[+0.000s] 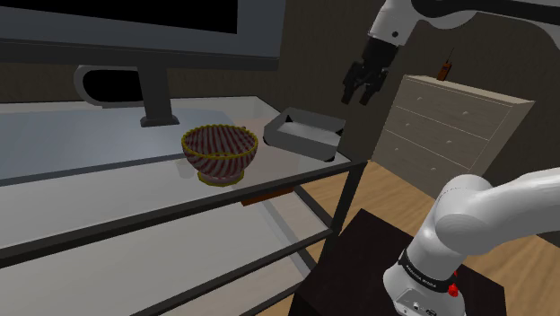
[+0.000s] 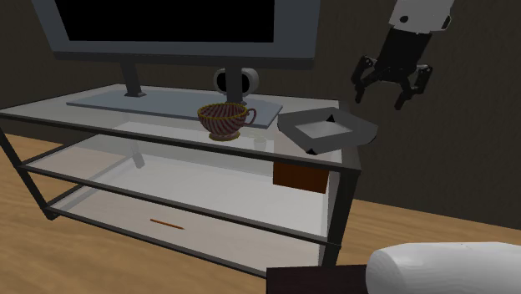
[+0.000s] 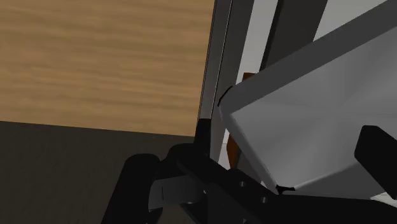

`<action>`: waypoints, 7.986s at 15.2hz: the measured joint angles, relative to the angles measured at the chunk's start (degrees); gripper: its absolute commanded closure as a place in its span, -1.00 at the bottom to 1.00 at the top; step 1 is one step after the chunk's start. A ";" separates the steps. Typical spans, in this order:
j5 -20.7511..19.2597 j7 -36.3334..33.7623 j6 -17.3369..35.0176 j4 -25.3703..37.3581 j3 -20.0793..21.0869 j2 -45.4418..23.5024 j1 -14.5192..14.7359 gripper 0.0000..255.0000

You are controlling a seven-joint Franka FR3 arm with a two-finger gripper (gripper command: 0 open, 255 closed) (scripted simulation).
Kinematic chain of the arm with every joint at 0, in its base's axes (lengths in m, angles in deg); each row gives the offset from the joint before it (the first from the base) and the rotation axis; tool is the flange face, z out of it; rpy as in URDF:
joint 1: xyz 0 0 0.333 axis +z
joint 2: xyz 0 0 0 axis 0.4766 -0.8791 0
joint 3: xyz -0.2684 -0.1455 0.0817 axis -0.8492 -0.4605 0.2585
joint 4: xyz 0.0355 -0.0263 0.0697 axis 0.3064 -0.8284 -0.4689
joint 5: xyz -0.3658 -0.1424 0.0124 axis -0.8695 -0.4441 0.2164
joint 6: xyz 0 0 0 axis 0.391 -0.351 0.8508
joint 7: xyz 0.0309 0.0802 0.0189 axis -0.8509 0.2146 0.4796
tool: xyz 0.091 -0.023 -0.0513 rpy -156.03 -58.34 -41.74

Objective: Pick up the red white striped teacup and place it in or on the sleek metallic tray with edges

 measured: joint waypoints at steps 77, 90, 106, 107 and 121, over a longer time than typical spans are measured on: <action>3.41 -30.59 -9.53 45.33 26.96 -38.32 7.73 1.00; 5.70 -11.24 -14.13 36.83 13.61 -27.10 1.05 1.00; 4.23 0.03 -10.81 27.80 6.34 -22.85 -2.20 1.00; 4.25 0.04 -10.02 26.60 6.41 -22.42 -2.17 1.00; 4.37 1.00 -2.26 15.85 6.52 -19.46 -2.20 1.00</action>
